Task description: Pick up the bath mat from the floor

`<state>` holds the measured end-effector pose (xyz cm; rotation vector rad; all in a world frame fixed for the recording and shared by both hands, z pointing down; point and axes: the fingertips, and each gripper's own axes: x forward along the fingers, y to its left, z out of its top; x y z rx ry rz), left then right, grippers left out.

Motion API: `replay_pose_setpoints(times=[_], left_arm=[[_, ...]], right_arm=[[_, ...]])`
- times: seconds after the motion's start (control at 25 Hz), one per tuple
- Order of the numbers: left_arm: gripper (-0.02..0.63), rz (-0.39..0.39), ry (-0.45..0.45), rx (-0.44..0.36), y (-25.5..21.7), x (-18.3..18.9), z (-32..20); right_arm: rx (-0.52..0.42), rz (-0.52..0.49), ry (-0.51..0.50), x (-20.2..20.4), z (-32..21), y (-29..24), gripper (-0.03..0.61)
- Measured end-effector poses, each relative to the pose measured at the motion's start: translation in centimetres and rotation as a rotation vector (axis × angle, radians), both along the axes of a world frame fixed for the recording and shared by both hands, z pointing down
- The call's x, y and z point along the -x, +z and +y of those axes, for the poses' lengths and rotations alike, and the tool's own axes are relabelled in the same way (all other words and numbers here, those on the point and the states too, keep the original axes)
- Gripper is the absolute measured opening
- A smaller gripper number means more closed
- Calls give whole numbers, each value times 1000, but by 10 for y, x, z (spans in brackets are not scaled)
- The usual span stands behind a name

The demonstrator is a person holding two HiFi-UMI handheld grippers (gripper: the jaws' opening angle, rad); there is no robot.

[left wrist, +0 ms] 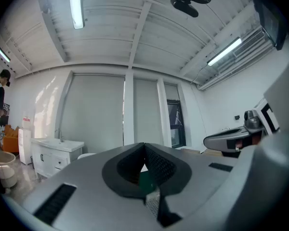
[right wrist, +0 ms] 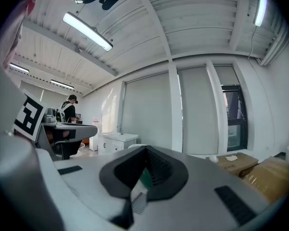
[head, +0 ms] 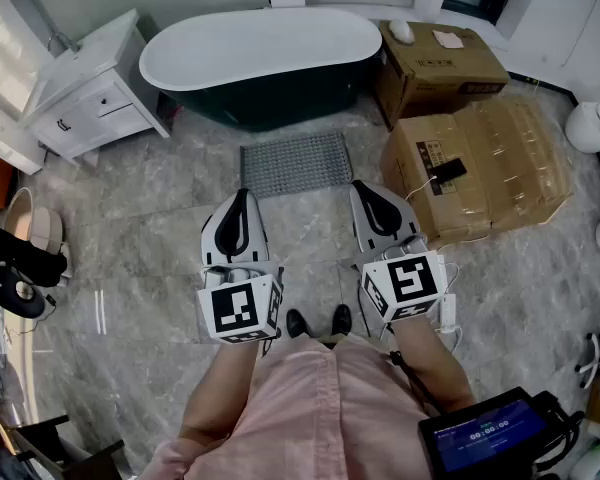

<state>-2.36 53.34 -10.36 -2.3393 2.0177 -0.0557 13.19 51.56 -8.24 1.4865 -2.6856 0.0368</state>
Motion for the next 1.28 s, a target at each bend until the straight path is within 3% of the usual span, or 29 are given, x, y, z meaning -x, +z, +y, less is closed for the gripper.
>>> replay_pose_setpoints(times=[0.24,0.4,0.6,0.76,1.28], left_arm=[[25,-4,-1,2,0,-1,0],[25,-8,-2,9,2,-4,4],[25,-28,-12,37,8,-51,-16],[25,-48,-9,60,15,-67,-12],[25,-98,-32,110,19,-53,5]], right_arm=[[-2,-7,8,-4,0,0,17],[0,-63,4,-11,2,0,17],[35,-93,10,-64,-19,13,17],[62,-109,14,-80,-16,25,17],[101,-174,68,-104,-10,36,17]])
